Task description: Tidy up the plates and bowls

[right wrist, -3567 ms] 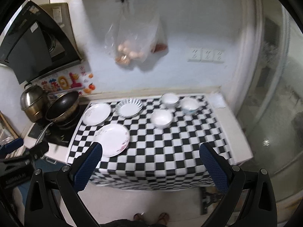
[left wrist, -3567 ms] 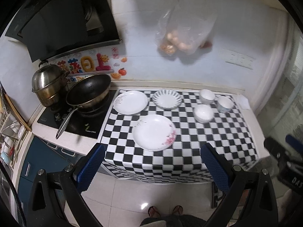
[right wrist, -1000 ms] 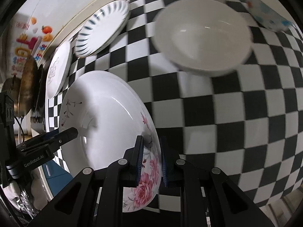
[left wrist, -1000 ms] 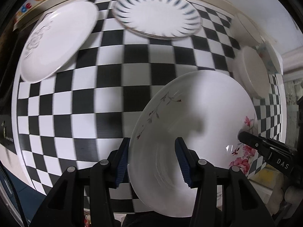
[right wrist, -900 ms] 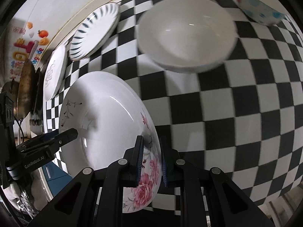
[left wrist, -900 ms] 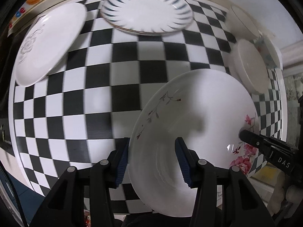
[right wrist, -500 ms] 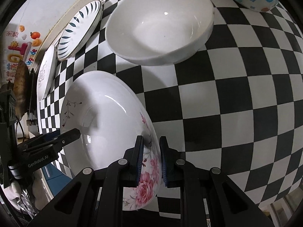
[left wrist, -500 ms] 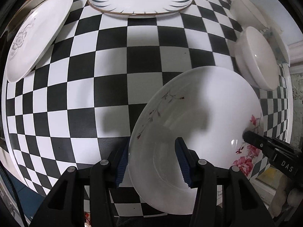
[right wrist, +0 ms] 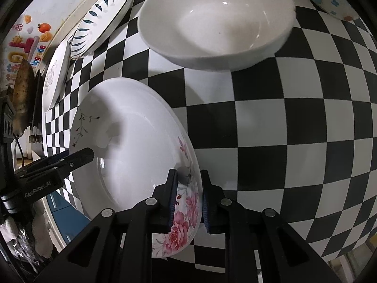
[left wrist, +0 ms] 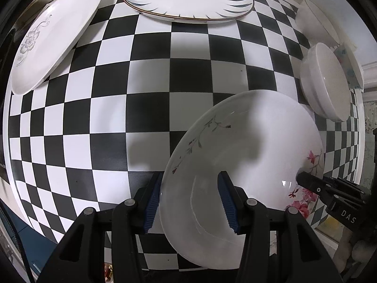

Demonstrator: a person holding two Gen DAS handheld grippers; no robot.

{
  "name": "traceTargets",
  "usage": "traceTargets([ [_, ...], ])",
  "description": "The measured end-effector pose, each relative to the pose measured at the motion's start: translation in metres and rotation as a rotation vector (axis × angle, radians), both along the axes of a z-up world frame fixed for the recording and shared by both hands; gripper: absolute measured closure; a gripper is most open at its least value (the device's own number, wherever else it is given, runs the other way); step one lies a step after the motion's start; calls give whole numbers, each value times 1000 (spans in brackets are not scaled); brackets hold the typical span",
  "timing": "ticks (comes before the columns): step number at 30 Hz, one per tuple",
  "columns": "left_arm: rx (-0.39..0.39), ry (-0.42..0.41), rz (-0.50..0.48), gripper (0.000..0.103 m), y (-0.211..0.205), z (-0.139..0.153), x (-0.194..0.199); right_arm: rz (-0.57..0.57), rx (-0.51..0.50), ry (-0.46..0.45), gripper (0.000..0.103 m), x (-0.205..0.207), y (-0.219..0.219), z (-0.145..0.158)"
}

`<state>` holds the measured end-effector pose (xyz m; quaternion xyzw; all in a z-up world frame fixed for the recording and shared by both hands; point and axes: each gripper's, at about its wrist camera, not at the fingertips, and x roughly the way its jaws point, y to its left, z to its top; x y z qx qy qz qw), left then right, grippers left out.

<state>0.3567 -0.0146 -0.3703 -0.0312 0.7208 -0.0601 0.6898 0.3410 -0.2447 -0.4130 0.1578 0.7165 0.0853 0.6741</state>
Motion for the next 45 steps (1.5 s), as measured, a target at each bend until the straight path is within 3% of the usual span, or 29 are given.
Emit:
traceTargets([
  [4,-41,3,21,57,16,3,4,-25,13,24,82,1,-3,-2],
  [6,-51,-43,51,57,24,27,-1,-46,-2,37,82,1,-7,5],
  [11,-47,-221,175,57,92,85,2,-76,-75,-73,71,1,-1,73],
  [14,-55,-262,304,57,141,95,15,-40,-31,-159,59,26,32,113],
  [17,-108,-220,440,57,186,78,32,65,55,-216,57,76,86,126],
  [22,-142,-179,637,57,239,41,43,291,85,-297,57,183,191,108],
  [31,-168,-147,784,57,278,13,55,525,84,-180,57,314,311,40],
  [34,-157,-147,794,58,281,8,62,563,67,-138,57,331,324,19],
  [40,-159,-145,806,58,285,-4,77,597,126,-37,59,347,334,-14],
  [42,-170,-150,809,58,285,-6,79,611,156,-38,66,349,335,-14],
  [44,-167,-144,797,69,282,-8,84,630,170,-8,83,347,337,-18],
  [45,-156,-146,793,69,281,-9,85,644,159,-10,83,346,340,-21],
])
